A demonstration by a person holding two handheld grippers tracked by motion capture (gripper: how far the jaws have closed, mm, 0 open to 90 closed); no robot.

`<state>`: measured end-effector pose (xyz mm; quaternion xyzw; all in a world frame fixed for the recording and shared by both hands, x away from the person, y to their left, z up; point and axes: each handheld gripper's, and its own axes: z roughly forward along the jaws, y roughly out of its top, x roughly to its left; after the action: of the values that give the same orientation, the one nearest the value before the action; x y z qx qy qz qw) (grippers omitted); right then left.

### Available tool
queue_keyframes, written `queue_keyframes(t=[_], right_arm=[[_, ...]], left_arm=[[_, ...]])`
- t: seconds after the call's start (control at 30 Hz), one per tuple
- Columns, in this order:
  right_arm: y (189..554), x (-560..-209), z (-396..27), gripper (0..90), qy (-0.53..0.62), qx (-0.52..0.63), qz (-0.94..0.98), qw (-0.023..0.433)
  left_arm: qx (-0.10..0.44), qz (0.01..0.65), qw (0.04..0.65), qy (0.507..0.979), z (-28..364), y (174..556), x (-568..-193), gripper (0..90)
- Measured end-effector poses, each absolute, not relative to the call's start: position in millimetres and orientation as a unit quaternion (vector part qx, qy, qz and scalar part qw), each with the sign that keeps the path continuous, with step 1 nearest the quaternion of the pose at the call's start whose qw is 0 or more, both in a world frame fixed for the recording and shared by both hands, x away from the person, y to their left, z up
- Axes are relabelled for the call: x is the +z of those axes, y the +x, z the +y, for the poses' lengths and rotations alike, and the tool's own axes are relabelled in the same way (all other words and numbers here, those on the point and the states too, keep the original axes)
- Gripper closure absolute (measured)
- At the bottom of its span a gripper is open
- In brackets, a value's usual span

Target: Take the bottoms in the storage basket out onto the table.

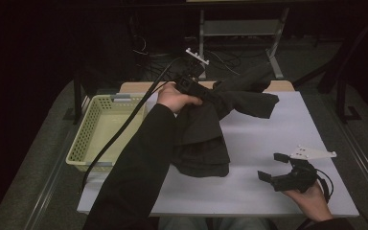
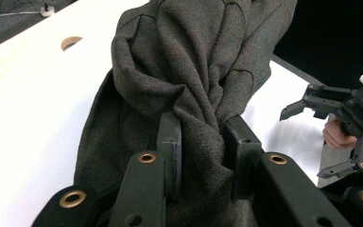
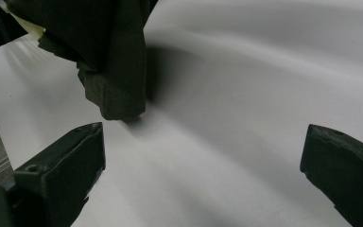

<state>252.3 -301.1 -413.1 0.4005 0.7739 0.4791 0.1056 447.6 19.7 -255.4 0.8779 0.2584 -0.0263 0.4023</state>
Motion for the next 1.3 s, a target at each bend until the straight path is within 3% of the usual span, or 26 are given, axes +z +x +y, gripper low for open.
queue_keyframes(t=[1.3], right_arm=[[252.7, -412.7, -300.3, 0.3, 0.396, 0.481, 0.775, 0.107]], left_arm=[[-0.076, 0.271, 0.387, 0.878, -22.4, 461.1, -318.4, 69.9]])
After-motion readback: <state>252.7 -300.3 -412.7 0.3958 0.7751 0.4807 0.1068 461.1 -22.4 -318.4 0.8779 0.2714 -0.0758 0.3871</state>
